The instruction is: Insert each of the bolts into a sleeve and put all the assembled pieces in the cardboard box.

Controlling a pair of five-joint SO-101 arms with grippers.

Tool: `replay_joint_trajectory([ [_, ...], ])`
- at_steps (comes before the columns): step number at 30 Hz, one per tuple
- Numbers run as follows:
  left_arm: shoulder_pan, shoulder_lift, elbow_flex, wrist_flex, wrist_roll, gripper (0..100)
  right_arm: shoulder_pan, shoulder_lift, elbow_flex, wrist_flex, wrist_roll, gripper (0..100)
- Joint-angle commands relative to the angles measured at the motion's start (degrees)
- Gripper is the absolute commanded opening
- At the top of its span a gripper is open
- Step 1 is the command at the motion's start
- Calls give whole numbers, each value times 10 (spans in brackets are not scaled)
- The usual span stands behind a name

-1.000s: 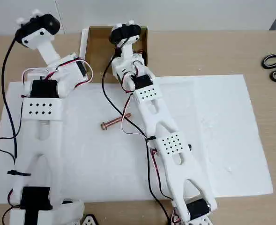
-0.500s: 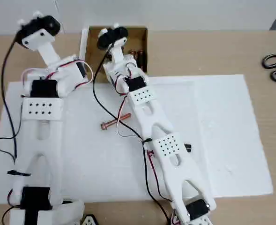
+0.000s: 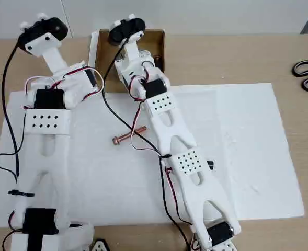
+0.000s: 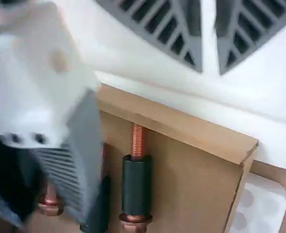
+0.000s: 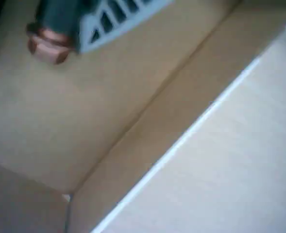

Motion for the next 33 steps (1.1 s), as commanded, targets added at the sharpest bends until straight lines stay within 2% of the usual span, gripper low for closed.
replay_joint_trajectory([
  [1, 3, -42, -27, 3, -4, 6, 14, -98, -28, 106, 3, 180],
  [4, 11, -81, -26, 10, -5, 6, 22, -138, -28, 211, 3, 180],
  [12, 80, -135, -26, 150, -3, 6, 22, -218, -28, 460, 1, 180],
  [16, 78, -140, -26, 180, 14, 6, 38, -237, -27, 484, -42, 180],
  [20, 76, -161, -26, 205, 21, 6, 39, -272, -7, 491, -45, 180],
  [24, 72, -182, -26, 207, 21, 6, 33, -373, 140, 495, -46, 180],
  [30, 72, -191, -25, 208, 21, 6, 0, -648, 527, 480, -47, 180],
  [33, 72, -191, -25, 208, 21, 6, 0, -738, 673, 477, -46, 180],
])
